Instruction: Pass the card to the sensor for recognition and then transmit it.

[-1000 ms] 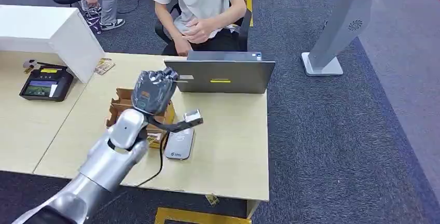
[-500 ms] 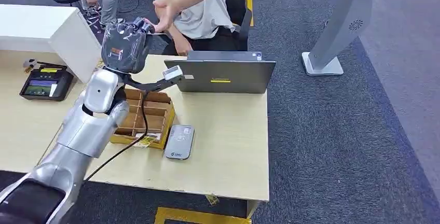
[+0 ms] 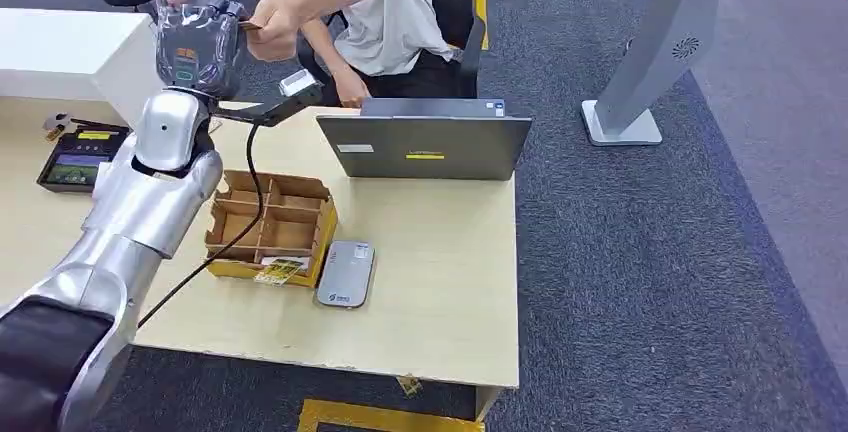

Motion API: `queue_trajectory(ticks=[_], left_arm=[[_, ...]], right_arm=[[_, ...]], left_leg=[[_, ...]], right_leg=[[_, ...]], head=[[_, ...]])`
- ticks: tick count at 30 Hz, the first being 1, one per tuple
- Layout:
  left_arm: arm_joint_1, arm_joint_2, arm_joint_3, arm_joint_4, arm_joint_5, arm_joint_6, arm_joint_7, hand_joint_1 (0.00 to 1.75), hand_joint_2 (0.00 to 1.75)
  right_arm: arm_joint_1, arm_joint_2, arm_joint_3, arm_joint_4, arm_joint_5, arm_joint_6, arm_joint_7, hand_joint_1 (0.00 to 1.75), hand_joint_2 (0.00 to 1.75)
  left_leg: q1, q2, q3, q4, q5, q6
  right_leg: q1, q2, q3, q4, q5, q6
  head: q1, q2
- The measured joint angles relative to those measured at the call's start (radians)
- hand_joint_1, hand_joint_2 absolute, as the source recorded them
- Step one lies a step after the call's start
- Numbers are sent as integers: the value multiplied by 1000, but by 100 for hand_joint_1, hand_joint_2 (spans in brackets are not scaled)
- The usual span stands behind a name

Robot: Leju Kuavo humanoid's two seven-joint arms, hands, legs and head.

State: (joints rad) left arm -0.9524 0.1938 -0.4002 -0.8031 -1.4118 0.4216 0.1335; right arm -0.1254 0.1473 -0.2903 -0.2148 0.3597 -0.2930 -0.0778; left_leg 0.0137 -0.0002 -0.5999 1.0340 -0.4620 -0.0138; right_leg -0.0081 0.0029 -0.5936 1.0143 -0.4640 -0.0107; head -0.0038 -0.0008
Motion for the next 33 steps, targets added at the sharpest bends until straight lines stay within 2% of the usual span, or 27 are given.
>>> queue_trajectory(ticks=[4,5,23,28,31,33], left_arm=[[0,-3,0,33,3,-2,-1,175,175],[0,-4,0,40,5,-2,-1,0,175],[-6,-20,23,70,58,-7,-17,0,175],[39,-26,23,2,90,-23,-38,0,175],[110,-22,23,-115,134,-87,-66,0,175],[182,-11,22,-218,143,-107,-70,0,175]], right_arm=[[0,0,0,0,3,0,0,0,0],[1,0,0,0,3,0,0,0,0],[3,0,0,0,8,-2,0,0,0],[6,0,0,0,6,-4,-5,0,0],[12,0,-5,0,-7,-9,-22,0,0],[17,0,-14,0,-16,-10,-34,0,0]], left_leg=[[0,3,-2,0,0,0],[0,4,-3,0,0,0],[0,2,-4,0,0,0],[0,2,-4,0,0,0],[0,2,-5,0,-1,1],[0,3,-4,0,-1,1]], right_leg=[[0,4,-3,0,0,0],[0,5,-4,0,0,0],[0,3,-5,0,0,0],[0,3,-5,0,0,0],[-1,3,-5,0,0,0],[-1,4,-5,0,0,0]], head=[[0,0],[0,0],[0,0],[0,0],[0,0],[0,0]])
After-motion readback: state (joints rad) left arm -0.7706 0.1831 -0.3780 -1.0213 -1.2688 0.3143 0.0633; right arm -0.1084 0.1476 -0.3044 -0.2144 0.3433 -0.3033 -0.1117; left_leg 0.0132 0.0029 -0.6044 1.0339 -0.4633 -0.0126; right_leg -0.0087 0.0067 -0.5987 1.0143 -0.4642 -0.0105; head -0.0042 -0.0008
